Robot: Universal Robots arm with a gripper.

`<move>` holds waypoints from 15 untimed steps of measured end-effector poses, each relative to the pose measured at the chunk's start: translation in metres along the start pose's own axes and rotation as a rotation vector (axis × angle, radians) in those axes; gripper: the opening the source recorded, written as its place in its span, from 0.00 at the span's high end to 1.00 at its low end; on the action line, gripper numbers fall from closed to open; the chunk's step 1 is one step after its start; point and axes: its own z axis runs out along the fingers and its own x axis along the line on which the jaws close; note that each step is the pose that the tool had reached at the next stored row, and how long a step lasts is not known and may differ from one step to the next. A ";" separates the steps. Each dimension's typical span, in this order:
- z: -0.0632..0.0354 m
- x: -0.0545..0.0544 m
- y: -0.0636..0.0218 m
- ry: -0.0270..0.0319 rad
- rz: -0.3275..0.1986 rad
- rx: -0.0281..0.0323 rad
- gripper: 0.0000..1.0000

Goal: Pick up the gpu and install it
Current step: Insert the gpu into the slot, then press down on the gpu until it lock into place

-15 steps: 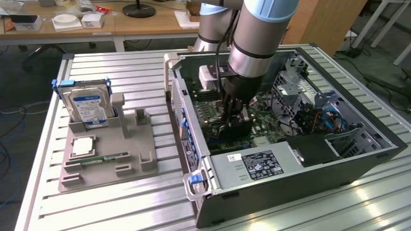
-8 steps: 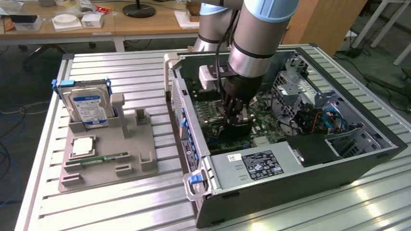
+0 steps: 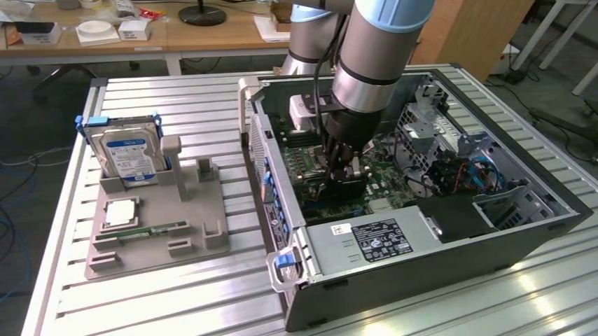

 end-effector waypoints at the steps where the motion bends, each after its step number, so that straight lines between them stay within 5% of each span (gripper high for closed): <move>1: 0.0000 0.000 0.0000 0.0000 0.000 0.0000 0.90; 12: 0.0000 0.000 -0.0001 0.0001 0.000 -0.0010 0.90; 13: -0.0003 0.000 -0.0006 0.0002 0.000 -0.0106 0.90; 15: -0.0012 0.000 -0.0012 0.0007 0.003 -0.0427 0.90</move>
